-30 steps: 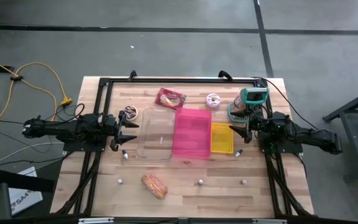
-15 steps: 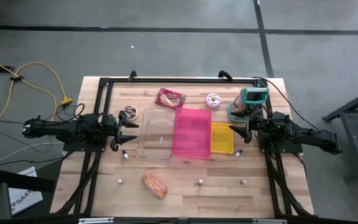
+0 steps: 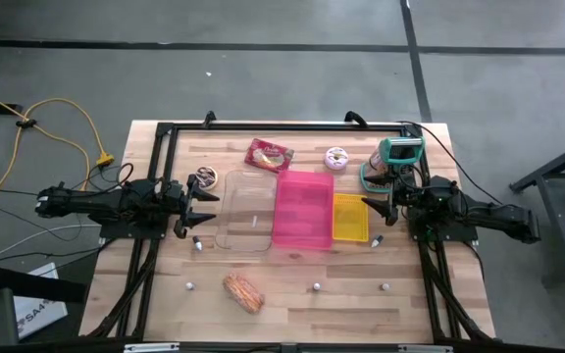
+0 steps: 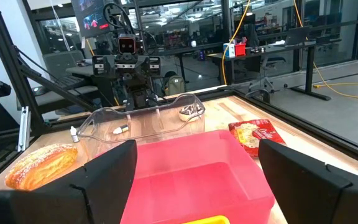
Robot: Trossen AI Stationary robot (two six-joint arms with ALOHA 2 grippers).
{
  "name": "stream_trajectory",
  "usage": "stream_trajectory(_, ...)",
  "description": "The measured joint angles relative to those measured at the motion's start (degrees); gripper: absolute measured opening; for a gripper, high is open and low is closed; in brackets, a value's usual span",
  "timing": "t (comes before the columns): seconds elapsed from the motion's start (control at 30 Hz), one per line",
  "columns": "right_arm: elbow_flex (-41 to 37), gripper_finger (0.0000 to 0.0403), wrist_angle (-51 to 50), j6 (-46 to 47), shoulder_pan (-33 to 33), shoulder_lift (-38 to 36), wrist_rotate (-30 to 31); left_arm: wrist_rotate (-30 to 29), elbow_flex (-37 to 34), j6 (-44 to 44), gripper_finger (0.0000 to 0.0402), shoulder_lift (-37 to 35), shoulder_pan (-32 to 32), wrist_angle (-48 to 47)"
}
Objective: Pick & Place Food Item
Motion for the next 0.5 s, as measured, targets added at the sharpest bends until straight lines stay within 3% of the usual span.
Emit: stream_trajectory(0.5,0.00,0.0325,0.00,-0.02,-0.01,-0.01,0.01,0.33,0.89,0.44,0.0246,0.00,-0.10,-0.06)
